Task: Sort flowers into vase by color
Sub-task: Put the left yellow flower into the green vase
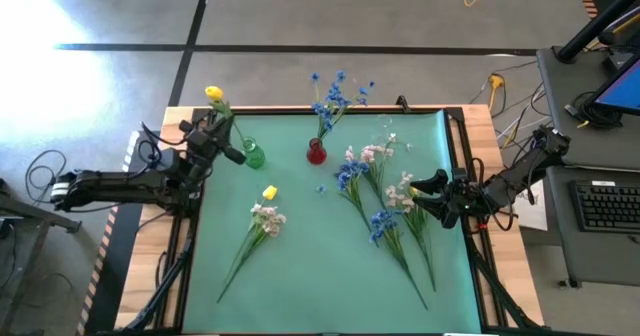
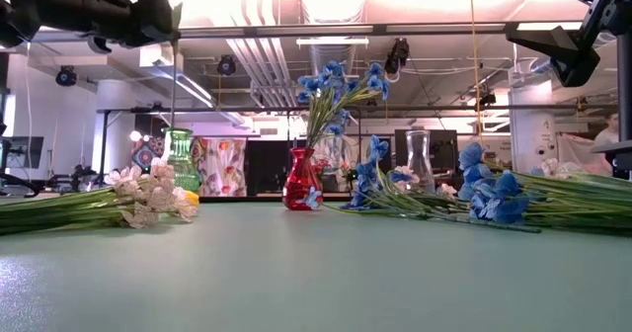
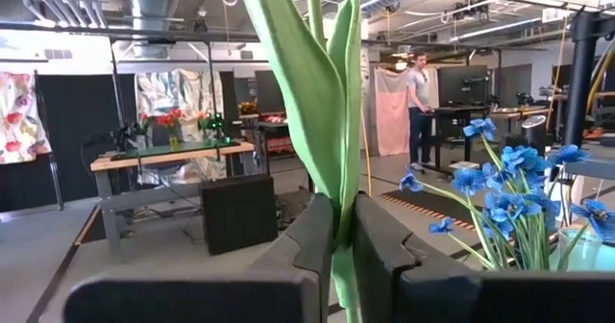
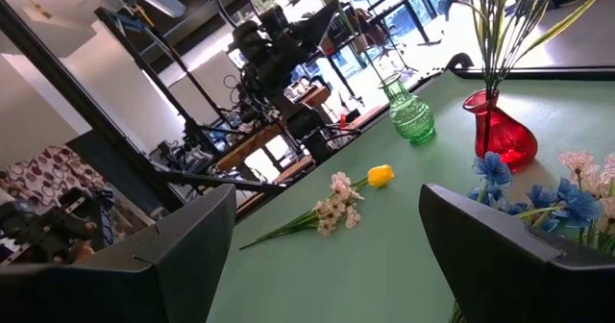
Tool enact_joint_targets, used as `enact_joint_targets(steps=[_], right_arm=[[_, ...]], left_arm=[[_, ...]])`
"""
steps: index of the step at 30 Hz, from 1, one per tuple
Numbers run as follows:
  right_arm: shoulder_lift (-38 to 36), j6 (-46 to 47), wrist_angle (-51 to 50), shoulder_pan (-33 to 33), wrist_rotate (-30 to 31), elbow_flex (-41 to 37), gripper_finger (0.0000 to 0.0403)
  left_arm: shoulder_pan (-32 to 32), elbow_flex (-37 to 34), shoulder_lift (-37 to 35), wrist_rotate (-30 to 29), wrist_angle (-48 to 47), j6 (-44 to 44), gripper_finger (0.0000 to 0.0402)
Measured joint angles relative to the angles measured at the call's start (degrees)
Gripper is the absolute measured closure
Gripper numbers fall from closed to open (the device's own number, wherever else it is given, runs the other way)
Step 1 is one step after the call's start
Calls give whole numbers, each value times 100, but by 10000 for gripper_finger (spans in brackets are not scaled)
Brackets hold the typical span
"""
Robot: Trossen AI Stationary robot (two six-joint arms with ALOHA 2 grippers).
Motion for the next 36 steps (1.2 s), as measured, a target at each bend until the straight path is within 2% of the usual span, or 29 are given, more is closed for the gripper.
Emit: enact_joint_targets(steps=[14,29,32,36], right_arm=[[0,151,-2,0,-4,0,83],[0,306,-11,0,-24,0,83],[0,344,-13,0,-28,0,83],[0,365,-13,-1,-28,0,83]], left_arm=[[-22,-2,49,7,-1114,-994,262],[-411,-2,3,4,-1609,-1492,161],[-602,120,-93,-3,-2177,-1732,144],[-859,488,-175,32,-3641,-2524,130]])
